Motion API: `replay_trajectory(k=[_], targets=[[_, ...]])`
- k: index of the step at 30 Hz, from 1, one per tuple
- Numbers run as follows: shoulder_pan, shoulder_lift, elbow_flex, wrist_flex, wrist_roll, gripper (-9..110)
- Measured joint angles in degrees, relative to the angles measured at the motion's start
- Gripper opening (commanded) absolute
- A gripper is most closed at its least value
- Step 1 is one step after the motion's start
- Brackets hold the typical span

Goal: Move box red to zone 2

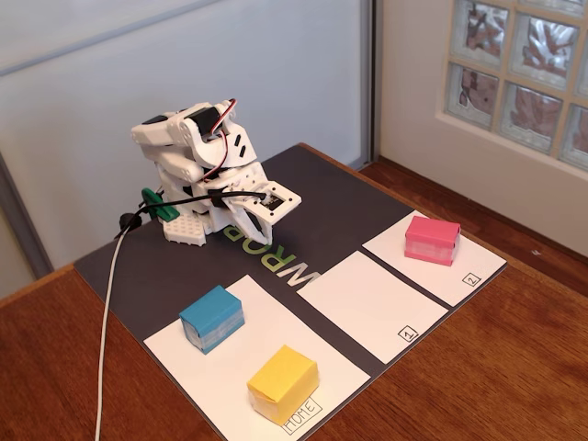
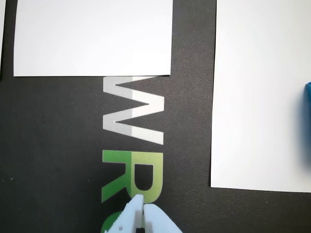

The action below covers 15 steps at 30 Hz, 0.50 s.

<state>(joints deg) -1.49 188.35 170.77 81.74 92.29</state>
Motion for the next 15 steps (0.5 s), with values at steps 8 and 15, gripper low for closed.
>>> replay_trajectory(k=[8,15], targets=[[0.0,0.0,0.3,0.1,-4.4,0],[0.0,0.0,0.5,0.1,-5.5,0]])
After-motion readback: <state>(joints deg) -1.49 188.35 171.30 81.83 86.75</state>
